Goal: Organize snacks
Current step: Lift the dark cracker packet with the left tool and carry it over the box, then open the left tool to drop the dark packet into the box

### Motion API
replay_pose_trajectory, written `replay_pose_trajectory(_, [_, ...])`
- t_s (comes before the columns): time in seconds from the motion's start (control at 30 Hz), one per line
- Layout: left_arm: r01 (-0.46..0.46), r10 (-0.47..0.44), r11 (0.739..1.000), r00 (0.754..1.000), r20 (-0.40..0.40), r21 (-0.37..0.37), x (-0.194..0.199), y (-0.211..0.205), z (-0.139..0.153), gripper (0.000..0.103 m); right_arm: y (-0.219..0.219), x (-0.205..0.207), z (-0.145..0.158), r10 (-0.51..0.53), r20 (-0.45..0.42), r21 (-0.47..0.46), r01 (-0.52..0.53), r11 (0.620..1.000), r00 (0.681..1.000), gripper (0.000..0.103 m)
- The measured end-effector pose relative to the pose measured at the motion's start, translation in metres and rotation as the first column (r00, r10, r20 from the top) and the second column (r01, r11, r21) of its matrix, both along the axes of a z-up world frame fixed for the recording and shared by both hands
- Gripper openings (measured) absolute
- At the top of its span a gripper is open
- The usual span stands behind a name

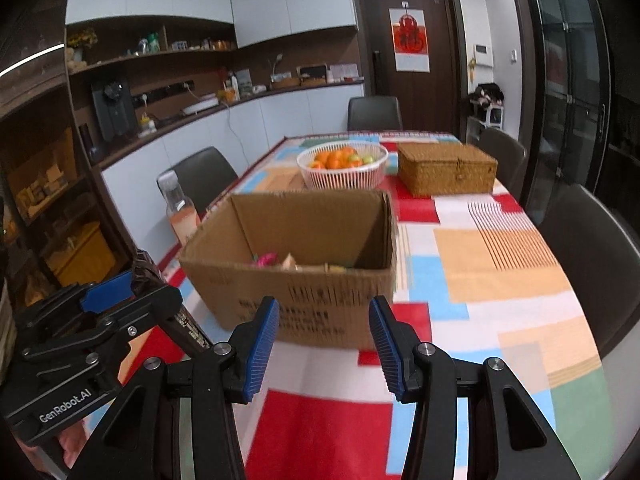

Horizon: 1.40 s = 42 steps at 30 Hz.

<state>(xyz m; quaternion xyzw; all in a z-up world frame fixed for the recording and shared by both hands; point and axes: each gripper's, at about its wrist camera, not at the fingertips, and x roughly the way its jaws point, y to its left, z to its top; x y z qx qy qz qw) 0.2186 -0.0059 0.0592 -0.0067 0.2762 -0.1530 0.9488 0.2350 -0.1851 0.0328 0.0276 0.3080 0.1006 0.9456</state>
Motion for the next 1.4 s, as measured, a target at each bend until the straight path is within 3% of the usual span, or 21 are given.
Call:
replay_pose_trajectory(0.47, [-0.063, 0.057, 0.996, 0.995, 0.085, 0.069, 0.059, 0.006, 0.031, 0.046, 0.007, 0.047, 0.028, 0.002, 0.064, -0.008, -0.002, 1.000, 0.998, 0.048])
replay_pose_trajectory(0.8, [-0.091, 0.088, 0.990, 0.996, 0.033, 0.107, 0.109, 0.003, 0.019, 0.046, 0.012, 0.084, 0.027, -0.011, 0.047, -0.032, 0.013, 0.999, 0.999, 0.048])
replay_pose_trajectory(0.93, [-0.087, 0.093, 0.987, 0.995, -0.040, 0.134, 0.133, -0.003, 0.004, 0.047, 0.010, 0.098, 0.021, -0.028, 0.025, -0.054, 0.030, 0.998, 0.999, 0.048])
replay_pose_trajectory(1.1, [-0.114, 0.123, 0.985, 0.990, -0.064, 0.133, 0.137, -0.005, -0.004, 0.068, 0.004, 0.107, 0.016, -0.054, 0.000, -0.055, 0.054, 0.997, 0.999, 0.052])
replay_pose_trajectory(1.17, [-0.115, 0.123, 0.985, 0.991, -0.056, 0.126, 0.129, -0.003, -0.003, 0.068, 0.002, 0.105, 0.016, -0.063, 0.006, -0.051, 0.063, 0.997, 0.998, 0.060])
replay_pose_trajectory(1.3, [-0.135, 0.140, 0.984, 0.989, -0.039, 0.115, 0.109, 0.002, 0.001, 0.078, 0.001, 0.095, 0.018, -0.060, 0.028, -0.055, 0.061, 0.997, 0.998, 0.060])
replay_pose_trajectory(1.4, [-0.158, 0.161, 0.982, 0.987, -0.026, 0.107, 0.095, 0.007, 0.003, 0.078, 0.001, 0.087, 0.018, -0.059, 0.043, -0.057, 0.061, 0.996, 0.997, 0.060])
